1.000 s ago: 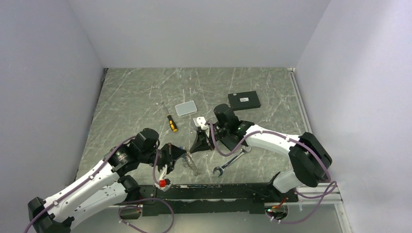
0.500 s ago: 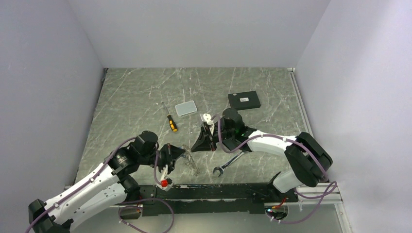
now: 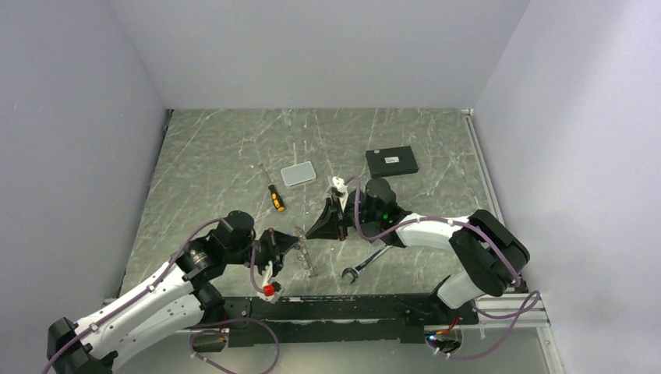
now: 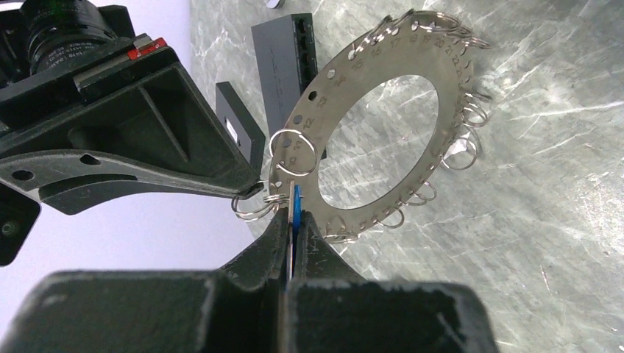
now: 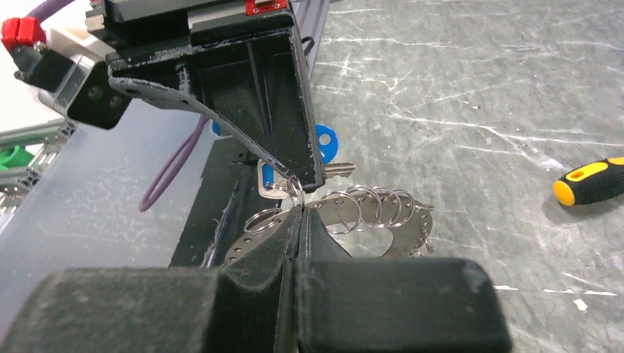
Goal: Remove the keys from the keyring
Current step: Remove the key from the keyring.
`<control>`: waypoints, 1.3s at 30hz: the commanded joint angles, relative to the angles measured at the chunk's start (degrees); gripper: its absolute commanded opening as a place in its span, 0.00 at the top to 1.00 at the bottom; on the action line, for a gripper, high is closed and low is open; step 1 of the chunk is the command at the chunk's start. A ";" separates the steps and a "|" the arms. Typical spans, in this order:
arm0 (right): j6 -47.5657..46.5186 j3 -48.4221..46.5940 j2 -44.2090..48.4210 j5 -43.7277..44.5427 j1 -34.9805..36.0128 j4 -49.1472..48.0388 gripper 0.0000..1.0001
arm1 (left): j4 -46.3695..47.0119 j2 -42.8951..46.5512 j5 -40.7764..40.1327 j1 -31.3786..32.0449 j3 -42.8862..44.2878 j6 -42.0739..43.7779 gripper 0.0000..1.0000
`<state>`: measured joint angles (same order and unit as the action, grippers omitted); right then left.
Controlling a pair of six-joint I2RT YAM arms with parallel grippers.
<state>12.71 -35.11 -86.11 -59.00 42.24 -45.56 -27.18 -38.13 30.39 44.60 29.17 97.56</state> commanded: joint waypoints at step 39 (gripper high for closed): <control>-38.41 -18.79 3.31 -3.42 -3.29 47.94 0.53 | 9.70 -4.12 -4.22 2.25 0.22 -10.36 1.00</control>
<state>-11.49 -49.06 -84.62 -60.66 38.72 -13.54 -18.28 -41.91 25.56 46.61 26.52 85.80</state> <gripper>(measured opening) 0.446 0.026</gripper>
